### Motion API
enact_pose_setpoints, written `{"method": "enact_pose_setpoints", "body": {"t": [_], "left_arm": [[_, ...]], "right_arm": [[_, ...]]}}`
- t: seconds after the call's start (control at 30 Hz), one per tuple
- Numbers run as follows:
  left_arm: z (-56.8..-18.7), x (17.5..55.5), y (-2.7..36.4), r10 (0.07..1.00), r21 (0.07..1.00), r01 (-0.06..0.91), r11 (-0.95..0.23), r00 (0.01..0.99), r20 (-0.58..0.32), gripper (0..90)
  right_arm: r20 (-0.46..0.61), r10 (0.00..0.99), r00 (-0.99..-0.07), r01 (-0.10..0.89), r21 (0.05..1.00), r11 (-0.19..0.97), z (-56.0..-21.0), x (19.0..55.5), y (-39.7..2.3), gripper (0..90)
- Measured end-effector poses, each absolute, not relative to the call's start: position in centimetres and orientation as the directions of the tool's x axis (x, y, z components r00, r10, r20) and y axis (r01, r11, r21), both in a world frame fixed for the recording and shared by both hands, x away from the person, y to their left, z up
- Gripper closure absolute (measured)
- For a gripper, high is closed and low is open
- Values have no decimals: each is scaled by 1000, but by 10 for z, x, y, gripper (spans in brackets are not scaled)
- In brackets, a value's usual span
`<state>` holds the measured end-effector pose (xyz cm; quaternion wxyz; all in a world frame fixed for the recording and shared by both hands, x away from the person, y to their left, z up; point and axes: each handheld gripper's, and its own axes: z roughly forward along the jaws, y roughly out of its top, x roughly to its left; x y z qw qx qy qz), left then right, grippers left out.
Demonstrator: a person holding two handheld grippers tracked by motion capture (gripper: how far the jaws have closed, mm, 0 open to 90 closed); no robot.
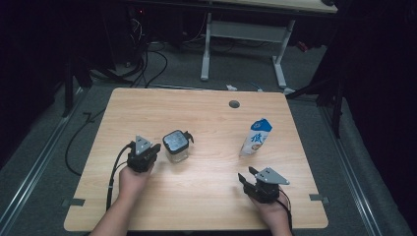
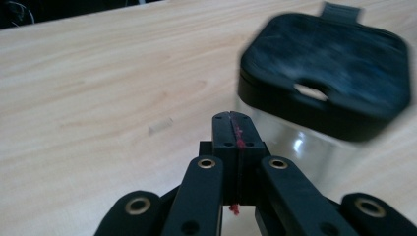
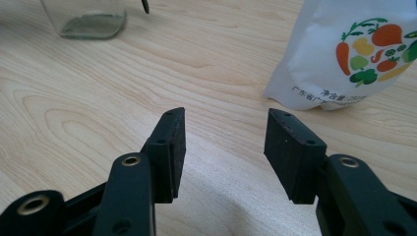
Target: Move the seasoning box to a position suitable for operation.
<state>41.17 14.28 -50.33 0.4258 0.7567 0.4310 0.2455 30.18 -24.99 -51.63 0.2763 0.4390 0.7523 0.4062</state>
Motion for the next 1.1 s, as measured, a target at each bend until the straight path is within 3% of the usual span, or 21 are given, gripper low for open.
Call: {"method": "enact_pose_setpoints", "body": {"t": [0.27, 0.77, 0.93, 1.1], "left_arm": [[-504, 437, 134, 854, 854, 448, -263, 520, -9, 900], [-502, 390, 118, 775, 886, 367, -282, 632, -15, 900], [-505, 410, 121, 823, 875, 407, -263, 568, -17, 900], [-507, 431, 109, 799, 871, 398, -288, 602, -10, 900]], "right_arm": [[-58, 884, -463, 438, 852, 286, -517, 302, -249, 505], [-61, 885, -462, 434, 855, 285, -516, 301, -250, 504], [-56, 885, -462, 439, 853, 283, -517, 302, -249, 498], [-60, 881, -470, 440, 849, 293, -518, 302, -247, 522]]}}
